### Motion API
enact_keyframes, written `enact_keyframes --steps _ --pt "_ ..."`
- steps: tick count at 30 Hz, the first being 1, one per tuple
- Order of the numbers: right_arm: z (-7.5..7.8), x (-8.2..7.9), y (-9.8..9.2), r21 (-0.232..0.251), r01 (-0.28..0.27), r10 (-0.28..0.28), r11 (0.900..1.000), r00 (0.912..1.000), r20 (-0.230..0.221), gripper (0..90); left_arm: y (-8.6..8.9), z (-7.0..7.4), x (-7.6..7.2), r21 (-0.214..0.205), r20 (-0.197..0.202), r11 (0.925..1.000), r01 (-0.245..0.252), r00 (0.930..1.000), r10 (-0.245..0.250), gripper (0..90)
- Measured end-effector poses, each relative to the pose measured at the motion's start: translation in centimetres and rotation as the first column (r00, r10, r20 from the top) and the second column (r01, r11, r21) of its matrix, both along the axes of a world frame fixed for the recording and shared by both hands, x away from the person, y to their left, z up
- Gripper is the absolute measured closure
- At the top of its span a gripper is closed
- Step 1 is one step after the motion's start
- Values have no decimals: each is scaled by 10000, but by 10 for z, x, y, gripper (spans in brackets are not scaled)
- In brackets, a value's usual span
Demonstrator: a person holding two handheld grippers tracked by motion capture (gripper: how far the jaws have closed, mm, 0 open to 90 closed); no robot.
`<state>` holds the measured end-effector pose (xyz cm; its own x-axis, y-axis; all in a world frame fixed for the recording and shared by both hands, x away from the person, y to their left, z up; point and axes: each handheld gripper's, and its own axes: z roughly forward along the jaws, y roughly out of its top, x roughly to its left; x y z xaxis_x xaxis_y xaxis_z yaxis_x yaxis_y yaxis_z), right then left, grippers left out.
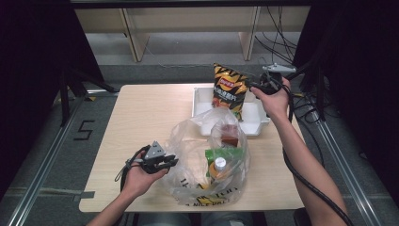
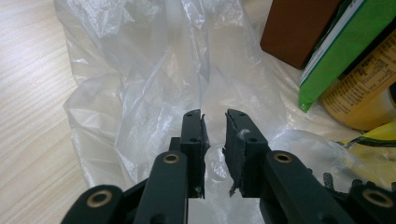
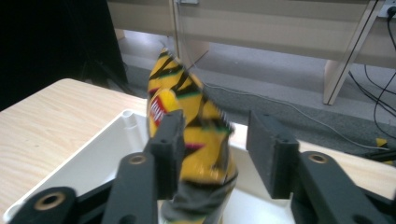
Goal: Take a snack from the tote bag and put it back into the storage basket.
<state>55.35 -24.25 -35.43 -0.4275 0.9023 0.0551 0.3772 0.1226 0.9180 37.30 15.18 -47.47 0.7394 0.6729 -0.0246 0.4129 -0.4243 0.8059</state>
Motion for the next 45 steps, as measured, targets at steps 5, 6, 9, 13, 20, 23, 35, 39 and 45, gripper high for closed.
enact_keyframes --steps 5,6,9,13,20,23,35,39,45 --pt "-14 -20 -6 212 -48 59 9998 9987 -503 750 1 0 1 50 -7 9999 115 9999 -115 762" --pt "-19 -22 -6 200 -67 78 9998 9985 -542 792 1 0 1 -80 -168 10000 25 9999 -26 763" --pt "-33 -26 -3 287 -547 574 9981 9929 -1044 884 2 1 2 87 -71 9998 156 9999 -155 763" --pt "-49 -22 5 319 -765 808 9966 9824 -1683 900 1 0 1 29 -43 9999 131 9999 -131 763" --pt "-69 -7 19 101 -925 925 9957 9715 -2182 900 1 -1 0 -175 -146 9998 -62 9999 60 762" --pt "-75 -2 24 -120 -1038 983 9945 9682 -2300 900 2 -1 1 -51 -34 10000 42 10000 -43 762" --pt "-99 9 38 -386 -1314 1138 9906 9463 -3025 900 3 0 1 -29 -173 9999 97 9998 -98 762" --pt "-104 13 37 -520 -1045 812 9932 9388 -3348 900 3 0 1 67 10 9999 101 9999 -102 763" --pt "-107 21 33 -364 -871 701 9955 9403 -3330 900 3 0 1 -67 -227 9999 84 9997 -86 763"
